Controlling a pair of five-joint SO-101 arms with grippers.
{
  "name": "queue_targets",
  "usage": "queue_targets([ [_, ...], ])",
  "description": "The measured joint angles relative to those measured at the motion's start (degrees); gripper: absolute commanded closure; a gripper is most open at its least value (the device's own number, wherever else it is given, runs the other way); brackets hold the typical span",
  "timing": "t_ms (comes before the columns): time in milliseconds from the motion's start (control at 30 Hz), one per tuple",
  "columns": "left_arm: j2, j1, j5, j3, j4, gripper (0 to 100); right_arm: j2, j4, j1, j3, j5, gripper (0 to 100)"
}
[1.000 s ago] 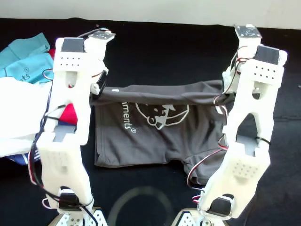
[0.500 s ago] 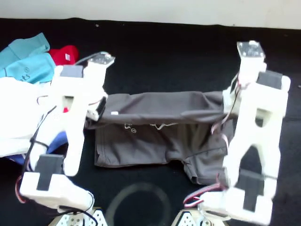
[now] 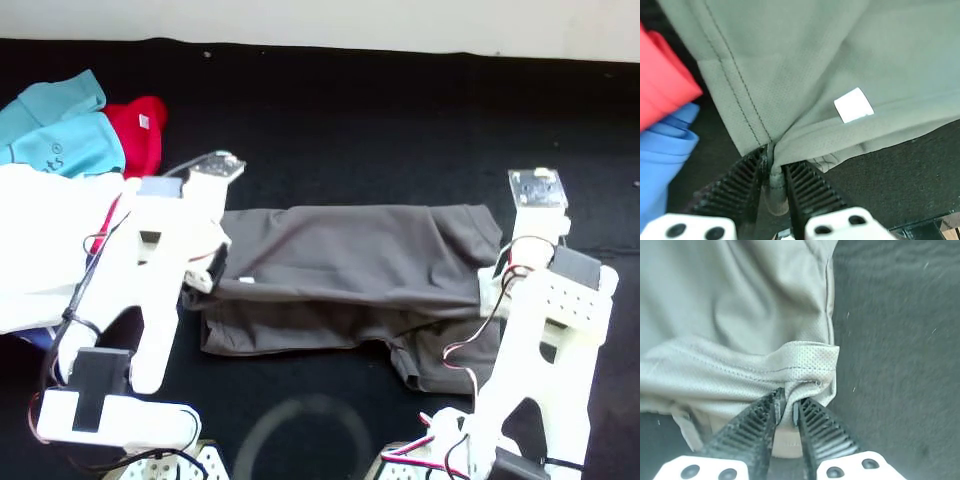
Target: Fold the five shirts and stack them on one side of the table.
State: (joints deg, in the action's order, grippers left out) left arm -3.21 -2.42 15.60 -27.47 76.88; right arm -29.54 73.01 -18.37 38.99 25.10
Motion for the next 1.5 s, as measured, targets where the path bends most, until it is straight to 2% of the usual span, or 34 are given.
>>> queue_targets([
  [133, 0.00, 3.08, 0.00, -4.13, -2.55, 99, 0.00, -1.41, -2.02, 2.46, 1.58, 99.3],
  [400, 0.00, 3.60, 0.00, -5.80, -3.16, 99, 0.00, -0.88, -5.10, 3.34, 3.08, 99.3],
  [1267, -0.35, 3.60, 0.00, -10.02, -1.23, 99, -0.44, 0.00, -5.54, 10.20, 4.92, 99.3],
  [1400, -0.35, 3.60, 0.00, -10.02, -1.23, 91, -0.44, 0.00, -5.54, 10.20, 4.92, 97.1],
  [1500, -0.35, 3.60, 0.00, -10.02, -1.23, 83, -0.44, 0.00, -5.54, 10.20, 4.92, 85.0],
])
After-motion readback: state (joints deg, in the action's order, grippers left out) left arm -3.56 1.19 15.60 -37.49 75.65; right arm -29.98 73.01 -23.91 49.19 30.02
